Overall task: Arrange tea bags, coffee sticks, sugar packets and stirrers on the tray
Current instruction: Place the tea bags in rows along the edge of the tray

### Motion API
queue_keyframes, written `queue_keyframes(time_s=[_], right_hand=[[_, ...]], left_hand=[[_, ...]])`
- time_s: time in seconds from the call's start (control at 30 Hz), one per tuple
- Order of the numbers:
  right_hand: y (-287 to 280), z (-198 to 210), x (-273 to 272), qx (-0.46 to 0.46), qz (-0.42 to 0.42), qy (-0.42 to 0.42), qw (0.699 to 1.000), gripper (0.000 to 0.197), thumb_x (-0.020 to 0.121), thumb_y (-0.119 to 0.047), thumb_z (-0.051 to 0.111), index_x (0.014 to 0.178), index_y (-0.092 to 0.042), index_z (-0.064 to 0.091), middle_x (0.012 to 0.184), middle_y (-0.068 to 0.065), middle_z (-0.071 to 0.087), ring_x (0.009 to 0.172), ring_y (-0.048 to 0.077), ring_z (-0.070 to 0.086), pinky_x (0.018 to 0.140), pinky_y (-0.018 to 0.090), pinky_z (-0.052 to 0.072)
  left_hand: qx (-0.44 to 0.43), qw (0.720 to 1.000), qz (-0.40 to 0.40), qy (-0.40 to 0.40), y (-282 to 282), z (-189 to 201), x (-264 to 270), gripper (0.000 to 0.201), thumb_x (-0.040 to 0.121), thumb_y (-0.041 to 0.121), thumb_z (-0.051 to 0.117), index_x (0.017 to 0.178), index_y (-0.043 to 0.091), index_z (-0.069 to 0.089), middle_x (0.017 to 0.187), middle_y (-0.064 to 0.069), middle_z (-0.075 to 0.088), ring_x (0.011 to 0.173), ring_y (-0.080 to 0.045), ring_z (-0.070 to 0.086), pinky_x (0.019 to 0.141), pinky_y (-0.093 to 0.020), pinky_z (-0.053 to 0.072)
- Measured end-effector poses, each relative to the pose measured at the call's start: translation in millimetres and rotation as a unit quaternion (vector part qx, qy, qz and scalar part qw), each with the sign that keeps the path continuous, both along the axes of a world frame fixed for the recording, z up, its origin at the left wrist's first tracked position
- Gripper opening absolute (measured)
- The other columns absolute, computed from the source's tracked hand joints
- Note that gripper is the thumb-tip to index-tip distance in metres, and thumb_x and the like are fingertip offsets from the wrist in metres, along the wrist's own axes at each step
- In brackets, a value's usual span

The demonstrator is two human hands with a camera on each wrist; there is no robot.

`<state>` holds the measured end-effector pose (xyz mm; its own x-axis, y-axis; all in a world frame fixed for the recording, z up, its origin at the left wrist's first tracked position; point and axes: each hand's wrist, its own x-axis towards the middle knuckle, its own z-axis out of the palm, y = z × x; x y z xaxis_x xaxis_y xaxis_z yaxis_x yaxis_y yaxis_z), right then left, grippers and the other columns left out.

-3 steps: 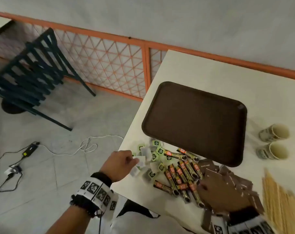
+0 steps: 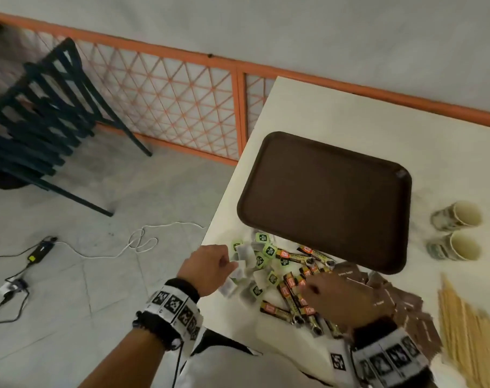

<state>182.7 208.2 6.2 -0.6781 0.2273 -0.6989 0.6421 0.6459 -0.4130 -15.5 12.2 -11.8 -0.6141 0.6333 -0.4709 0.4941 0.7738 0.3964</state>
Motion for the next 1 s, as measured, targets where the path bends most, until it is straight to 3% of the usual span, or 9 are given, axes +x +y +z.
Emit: queue_keyframes(time_s=[0.1,0.17,0.27,0.37,0.53,0.67,0.77,0.87,1.0], right_hand=[[-25,-9,-44,0.033,-0.004,0.056,0.998,0.029,0.1,-0.038,0.045,0.08,-0.018,0.051,0.076,-0.004,0.052,0.071,0.012,0.048,0.071,0.031,0.043],[-37,-19,-66,0.049,-0.05,0.06,0.996,0.023,0.097,-0.032,0.049,0.077,-0.022,0.046,0.077,-0.005,0.05,0.077,0.017,0.051,0.071,0.034,0.045],[-48,-31,-86,0.072,-0.116,0.08,0.987,0.021,0.095,-0.027,0.052,0.076,-0.021,0.044,0.082,-0.002,0.053,0.079,0.02,0.053,0.073,0.039,0.049],[-54,-32,-104,0.079,-0.155,0.068,0.982,0.02,0.095,-0.038,0.053,0.086,-0.02,0.051,0.091,-0.001,0.057,0.084,0.019,0.054,0.071,0.033,0.045],[-62,-44,-118,0.092,-0.172,0.021,0.981,0.036,0.093,-0.045,0.053,0.115,-0.017,0.056,0.111,0.003,0.059,0.104,0.025,0.06,0.084,0.04,0.052],[-64,-47,-120,0.074,-0.148,0.053,0.985,0.01,0.094,-0.025,0.056,0.086,-0.019,0.057,0.099,0.003,0.058,0.086,0.019,0.055,0.072,0.029,0.042],[-58,-49,-114,0.046,-0.156,0.087,0.983,0.021,0.09,-0.02,0.062,0.071,-0.02,0.053,0.088,0.001,0.051,0.075,0.014,0.048,0.07,0.024,0.036],[-47,-50,-107,0.043,-0.177,0.113,0.977,0.013,0.086,-0.025,0.069,0.08,-0.016,0.06,0.093,-0.002,0.05,0.078,0.012,0.053,0.072,0.021,0.041],[-42,-50,-110,0.099,-0.151,0.128,0.975,0.02,0.09,-0.029,0.064,0.104,-0.02,0.053,0.108,-0.003,0.046,0.088,0.018,0.056,0.078,0.035,0.052]], left_hand=[[-0.022,0.998,-0.056,0.001,5,-7,-8,0.014,0.091,0.04,0.059,0.092,0.028,0.052,0.097,0.009,0.059,0.09,-0.016,0.059,0.076,-0.033,0.05],[-0.029,0.996,-0.087,-0.007,3,-17,-16,0.021,0.091,0.039,0.059,0.108,0.029,0.051,0.109,0.009,0.056,0.095,-0.016,0.061,0.078,-0.033,0.05],[-0.043,0.991,-0.125,-0.022,6,-26,-27,0.035,0.087,0.043,0.063,0.116,0.029,0.05,0.115,0.008,0.051,0.1,-0.017,0.06,0.08,-0.035,0.05],[-0.057,0.98,-0.189,-0.018,11,-32,-30,0.042,0.086,0.044,0.065,0.121,0.027,0.05,0.117,0.004,0.05,0.106,-0.019,0.057,0.082,-0.037,0.051],[-0.059,0.972,-0.229,-0.009,21,-46,-22,0.035,0.089,0.035,0.059,0.122,0.026,0.053,0.117,0.0,0.053,0.107,-0.023,0.055,0.084,-0.037,0.05],[-0.047,0.974,-0.219,-0.023,21,-51,-16,0.035,0.088,0.029,0.057,0.123,0.032,0.057,0.114,0.001,0.059,0.106,-0.024,0.056,0.087,-0.039,0.05],[-0.031,0.982,-0.182,-0.044,18,-46,-21,0.029,0.086,0.038,0.064,0.113,0.027,0.06,0.107,-0.001,0.058,0.103,-0.023,0.055,0.086,-0.037,0.048],[-0.001,0.989,-0.129,-0.075,19,-46,-31,0.028,0.078,0.041,0.073,0.093,0.021,0.06,0.097,0.001,0.05,0.094,-0.022,0.054,0.08,-0.033,0.046],[0.019,0.992,-0.074,-0.102,27,-55,-38,0.033,0.078,0.028,0.073,0.092,0.025,0.044,0.092,0.004,0.054,0.086,-0.024,0.056,0.075,-0.036,0.05]])
